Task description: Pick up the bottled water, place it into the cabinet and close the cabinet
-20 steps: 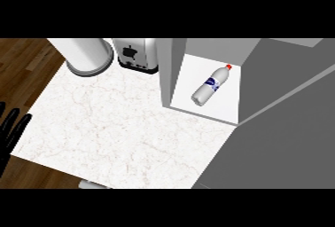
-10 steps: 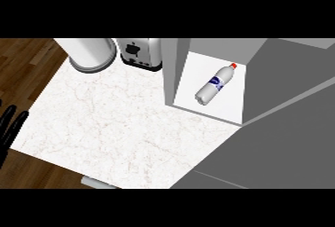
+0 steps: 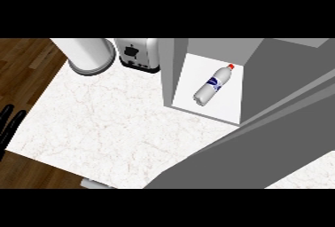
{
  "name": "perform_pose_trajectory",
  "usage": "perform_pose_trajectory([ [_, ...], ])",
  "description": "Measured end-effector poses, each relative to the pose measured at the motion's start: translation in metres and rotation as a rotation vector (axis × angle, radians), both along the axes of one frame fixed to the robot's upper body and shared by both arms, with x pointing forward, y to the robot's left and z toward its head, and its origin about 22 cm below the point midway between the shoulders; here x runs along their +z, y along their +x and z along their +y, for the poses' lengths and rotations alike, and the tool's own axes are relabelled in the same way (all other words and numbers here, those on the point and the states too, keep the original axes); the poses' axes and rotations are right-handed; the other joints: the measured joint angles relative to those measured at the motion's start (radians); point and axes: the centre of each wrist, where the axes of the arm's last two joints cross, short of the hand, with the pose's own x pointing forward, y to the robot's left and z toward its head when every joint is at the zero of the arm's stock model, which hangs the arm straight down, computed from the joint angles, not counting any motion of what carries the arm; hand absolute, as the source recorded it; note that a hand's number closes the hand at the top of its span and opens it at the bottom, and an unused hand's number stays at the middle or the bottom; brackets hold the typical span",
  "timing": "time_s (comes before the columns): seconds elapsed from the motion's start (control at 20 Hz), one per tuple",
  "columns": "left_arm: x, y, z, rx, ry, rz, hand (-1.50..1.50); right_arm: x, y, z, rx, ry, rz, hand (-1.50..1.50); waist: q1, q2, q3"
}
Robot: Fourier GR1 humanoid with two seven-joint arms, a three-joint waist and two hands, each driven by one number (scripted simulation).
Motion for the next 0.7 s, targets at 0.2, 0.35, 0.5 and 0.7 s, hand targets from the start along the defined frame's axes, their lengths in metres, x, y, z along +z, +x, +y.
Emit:
perform_pose_trajectory([
  [0.2,-0.002,0.0,0.002,0.005,-0.003,0.011,-1.5,0.006,0.022,0.014,-0.015,-0.059,-0.019,1.5,-0.009,-0.004,0.002],
  [0.35,-0.002,0.001,0.004,0.011,-0.004,0.013,-1.5,0.011,0.041,0.025,-0.041,-0.088,-0.019,1.5,-0.015,-0.006,0.004],
  [0.5,-0.005,0.0,0.006,0.019,-0.008,0.019,-1.5,0.013,0.065,0.043,-0.107,-0.119,0.019,1.5,-0.021,-0.01,0.006],
  [0.7,-0.008,-0.001,0.009,0.028,-0.012,0.028,-1.5,0.022,0.098,0.073,-0.189,-0.155,0.068,1.5,-0.034,-0.012,0.013],
])
